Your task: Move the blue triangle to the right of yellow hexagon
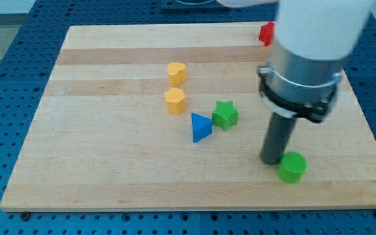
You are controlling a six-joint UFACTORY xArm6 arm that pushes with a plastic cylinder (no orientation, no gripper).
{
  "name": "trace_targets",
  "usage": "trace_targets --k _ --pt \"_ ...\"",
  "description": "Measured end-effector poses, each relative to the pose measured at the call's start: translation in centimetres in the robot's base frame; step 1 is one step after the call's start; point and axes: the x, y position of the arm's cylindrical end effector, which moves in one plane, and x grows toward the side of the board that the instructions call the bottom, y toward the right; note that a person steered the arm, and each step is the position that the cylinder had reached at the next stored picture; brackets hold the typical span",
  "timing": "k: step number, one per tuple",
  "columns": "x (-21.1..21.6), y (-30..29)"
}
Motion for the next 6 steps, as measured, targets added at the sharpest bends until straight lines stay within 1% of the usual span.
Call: trace_targets --k 1,2,3,4,5,6 --pt "-0.4 -7.4" --pt "-2.8 -11.8" --pt "-5.8 -12.0" --pt "-8.7 -15.9" --pt "-9.7 -11.9" --pt "-8.3 -8.0"
